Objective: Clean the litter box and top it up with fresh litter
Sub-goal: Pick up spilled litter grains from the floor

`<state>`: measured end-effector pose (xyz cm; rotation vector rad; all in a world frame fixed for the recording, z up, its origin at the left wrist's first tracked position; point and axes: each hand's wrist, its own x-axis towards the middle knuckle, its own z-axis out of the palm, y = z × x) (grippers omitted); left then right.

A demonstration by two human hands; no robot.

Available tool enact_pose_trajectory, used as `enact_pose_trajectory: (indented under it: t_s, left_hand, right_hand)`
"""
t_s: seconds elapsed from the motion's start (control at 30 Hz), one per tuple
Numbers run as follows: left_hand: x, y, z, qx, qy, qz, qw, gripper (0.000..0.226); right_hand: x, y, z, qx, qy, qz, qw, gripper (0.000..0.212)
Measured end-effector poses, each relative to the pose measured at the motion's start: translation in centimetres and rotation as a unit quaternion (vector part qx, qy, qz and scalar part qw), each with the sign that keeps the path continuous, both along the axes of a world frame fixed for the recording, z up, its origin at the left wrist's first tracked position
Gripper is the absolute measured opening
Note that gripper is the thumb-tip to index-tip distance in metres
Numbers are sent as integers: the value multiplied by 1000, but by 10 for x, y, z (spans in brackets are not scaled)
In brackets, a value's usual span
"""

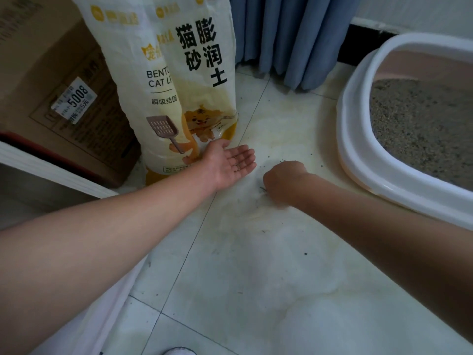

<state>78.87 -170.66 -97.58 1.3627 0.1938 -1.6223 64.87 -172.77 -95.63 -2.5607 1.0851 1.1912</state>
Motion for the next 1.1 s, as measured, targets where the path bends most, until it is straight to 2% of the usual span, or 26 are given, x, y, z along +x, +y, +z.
enact_pose_trajectory:
  t_s: [0.03, 0.13, 0.23, 0.3, 0.37, 0.47, 0.57, 0.6, 0.67, 0.73, 0.8, 0.97, 1.1]
  left_hand:
    - [1, 0, 1, 1, -2, 0, 1000, 40]
    - [4, 3, 1, 10, -9, -13, 1000, 41]
    - [0, 10, -1, 31, -11, -63, 998, 46]
    - [-6, 13, -2, 38, -12, -95, 995, 47]
    - [-13, 13, -2, 32, -11, -119, 992, 47]
    - [-21, 9, 1, 17, 1, -130, 991, 43]
    - [-19, 2, 4, 4, 10, -97, 995, 43]
    - [-17, 0, 5, 1, 11, -82, 997, 44]
    - [-10, -3, 6, -4, 7, -51, 999, 44]
    - [-4, -5, 7, -4, 5, -25, 1000, 44]
    - [-1, -5, 6, -2, 7, -11, 1000, 43]
    - [-2, -7, 3, -1, 6, -10, 1000, 44]
    - [-3, -10, 4, -3, 6, -7, 1000, 43]
  right_hand:
    - [0, -3, 1, 10, -8, -17, 1000, 9]
    - [-11, -11, -6, 47, -66, -84, 993, 30]
    - [-25, -16, -14, 74, -197, -154, 965, 40]
    - [-27, -18, -10, 74, -308, -166, 934, 33]
    - [-21, -19, -1, 79, -378, -151, 910, 21]
    - [-13, -25, 5, 24, -425, -93, 900, 8]
    - [-16, -34, 5, -39, -447, -100, 888, 11]
    - [-21, -37, 3, -57, -431, -108, 894, 15]
    - [-31, -40, -1, -74, -345, -96, 931, 22]
    - [-38, -35, -4, -48, -228, -71, 970, 32]
    - [-37, -22, -6, -17, -137, -53, 989, 42]
    - [-9, 2, -2, -39, -78, 17, 996, 42]
    - [24, 8, -19, 5, 31, -4, 999, 37]
